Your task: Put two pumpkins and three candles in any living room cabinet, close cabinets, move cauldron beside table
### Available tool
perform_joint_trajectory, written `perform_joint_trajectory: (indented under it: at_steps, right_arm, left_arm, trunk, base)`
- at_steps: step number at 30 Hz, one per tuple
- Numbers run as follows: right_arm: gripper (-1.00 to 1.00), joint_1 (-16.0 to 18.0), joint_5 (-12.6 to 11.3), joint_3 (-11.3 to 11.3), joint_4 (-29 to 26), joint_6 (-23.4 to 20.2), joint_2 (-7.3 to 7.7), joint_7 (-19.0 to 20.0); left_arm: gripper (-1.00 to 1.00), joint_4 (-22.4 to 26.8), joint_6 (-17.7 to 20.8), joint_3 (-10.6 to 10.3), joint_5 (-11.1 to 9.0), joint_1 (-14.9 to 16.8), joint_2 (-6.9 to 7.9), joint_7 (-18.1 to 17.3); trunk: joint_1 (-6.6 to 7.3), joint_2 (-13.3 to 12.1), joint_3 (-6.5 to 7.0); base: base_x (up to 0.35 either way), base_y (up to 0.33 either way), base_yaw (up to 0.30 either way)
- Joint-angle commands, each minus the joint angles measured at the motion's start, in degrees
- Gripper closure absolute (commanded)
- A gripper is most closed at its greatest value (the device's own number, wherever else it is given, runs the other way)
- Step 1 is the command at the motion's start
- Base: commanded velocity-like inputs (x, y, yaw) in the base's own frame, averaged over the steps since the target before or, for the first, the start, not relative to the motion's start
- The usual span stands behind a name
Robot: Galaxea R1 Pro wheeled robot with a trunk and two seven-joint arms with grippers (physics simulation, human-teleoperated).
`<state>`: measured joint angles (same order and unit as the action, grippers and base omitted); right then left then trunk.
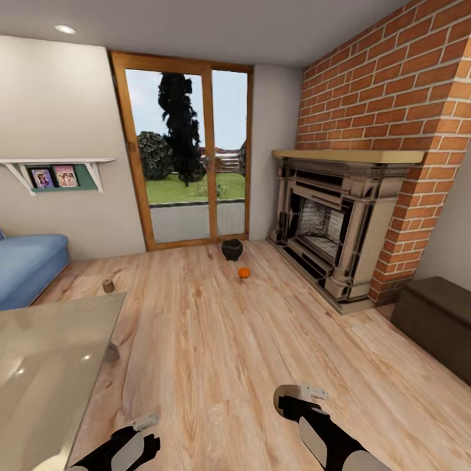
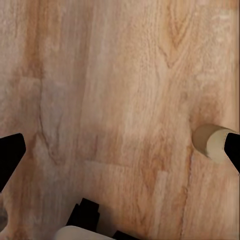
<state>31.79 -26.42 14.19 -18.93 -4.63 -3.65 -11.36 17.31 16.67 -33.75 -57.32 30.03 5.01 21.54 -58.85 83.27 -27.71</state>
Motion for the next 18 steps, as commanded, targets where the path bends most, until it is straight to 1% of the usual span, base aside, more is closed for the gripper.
perform_joint_trajectory:
  at_steps: [1, 5, 14, 16, 18]
  right_arm:
    - [1.00, 0.02, -0.39, 0.49, -0.14, -0.29, 0.03, -0.51]
    - [1.00, 0.02, -0.39, 0.49, -0.14, -0.29, 0.04, -0.51]
    - [1.00, 0.03, -0.39, 0.49, -0.14, -0.39, 0.01, -0.43]
    - [1.00, 0.02, -0.39, 0.49, -0.14, -0.46, -0.01, -0.09]
    - [1.00, 0.04, -0.39, 0.49, -0.14, -0.53, 0.01, 1.39]
  left_arm:
    - [-1.00, 0.18, 0.21, -0.44, -0.42, 0.03, 0.04, 0.43]
    - [-1.00, 0.18, 0.21, -0.44, -0.42, 0.03, 0.04, 0.43]
    - [-1.00, 0.18, 0.21, -0.44, -0.42, 0.03, 0.09, 0.43]
    - [-1.00, 0.18, 0.21, -0.44, -0.42, 0.03, 0.09, 0.43]
    - [-1.00, 0.18, 0.21, -0.44, -0.42, 0.03, 0.09, 0.43]
  trunk:
    - [0.00, 0.03, -0.06]
    - [0.00, 0.03, -0.06]
    - [0.00, 0.03, -0.06]
    - [0.00, 0.03, -0.06]
    - [0.00, 0.03, -0.06]
  base:
    - [0.027, -0.143, 0.001]
    - [0.011, -0.113, 0.000]
    - [0.001, -0.011, 0.000]
    - [0.000, 0.000, 0.000]
    - [0.000, 0.000, 0.000]
